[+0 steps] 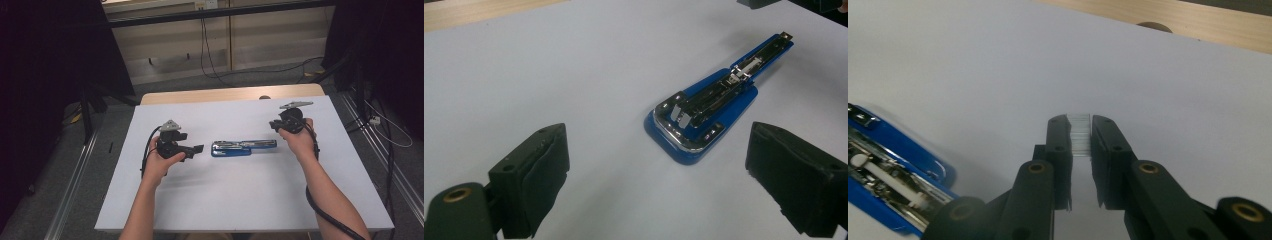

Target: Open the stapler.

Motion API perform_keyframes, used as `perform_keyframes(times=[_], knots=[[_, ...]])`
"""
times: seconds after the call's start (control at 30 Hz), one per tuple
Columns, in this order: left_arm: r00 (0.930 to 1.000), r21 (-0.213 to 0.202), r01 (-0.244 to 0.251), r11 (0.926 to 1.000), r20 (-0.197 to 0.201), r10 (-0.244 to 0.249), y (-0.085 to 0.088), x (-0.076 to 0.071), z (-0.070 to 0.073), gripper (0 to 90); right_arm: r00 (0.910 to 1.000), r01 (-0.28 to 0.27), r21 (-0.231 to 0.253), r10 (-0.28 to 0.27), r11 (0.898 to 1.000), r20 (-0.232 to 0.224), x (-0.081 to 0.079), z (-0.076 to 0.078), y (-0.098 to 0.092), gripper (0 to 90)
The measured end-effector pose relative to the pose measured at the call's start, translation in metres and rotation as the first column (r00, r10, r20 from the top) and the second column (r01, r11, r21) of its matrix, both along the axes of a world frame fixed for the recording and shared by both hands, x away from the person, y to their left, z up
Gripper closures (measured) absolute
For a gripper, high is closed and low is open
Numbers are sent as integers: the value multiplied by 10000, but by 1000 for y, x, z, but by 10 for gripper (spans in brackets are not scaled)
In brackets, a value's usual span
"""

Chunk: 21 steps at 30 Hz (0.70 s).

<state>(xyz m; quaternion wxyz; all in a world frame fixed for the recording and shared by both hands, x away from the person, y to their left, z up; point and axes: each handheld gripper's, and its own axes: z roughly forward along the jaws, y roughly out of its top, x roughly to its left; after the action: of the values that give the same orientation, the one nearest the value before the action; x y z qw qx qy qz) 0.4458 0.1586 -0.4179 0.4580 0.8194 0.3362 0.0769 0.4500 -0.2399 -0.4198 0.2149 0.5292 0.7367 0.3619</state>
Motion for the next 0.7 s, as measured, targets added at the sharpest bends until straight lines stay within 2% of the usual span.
perform_keyframes(times=[0.07,0.3,0.7], knots=[[10000,-95,-73,9999,9,74,1,-1,1,102,9997,-243,-8,243,9997,-17,-1,3,3,798],[10000,47,-74,10000,30,74,3,-2,2,96,9937,-1116,-33,1116,9937,94,-3,15,17,798],[9998,169,-169,9997,64,168,6,-4,3,81,9834,-1797,268,1789,9834,316,-5,21,32,798]])
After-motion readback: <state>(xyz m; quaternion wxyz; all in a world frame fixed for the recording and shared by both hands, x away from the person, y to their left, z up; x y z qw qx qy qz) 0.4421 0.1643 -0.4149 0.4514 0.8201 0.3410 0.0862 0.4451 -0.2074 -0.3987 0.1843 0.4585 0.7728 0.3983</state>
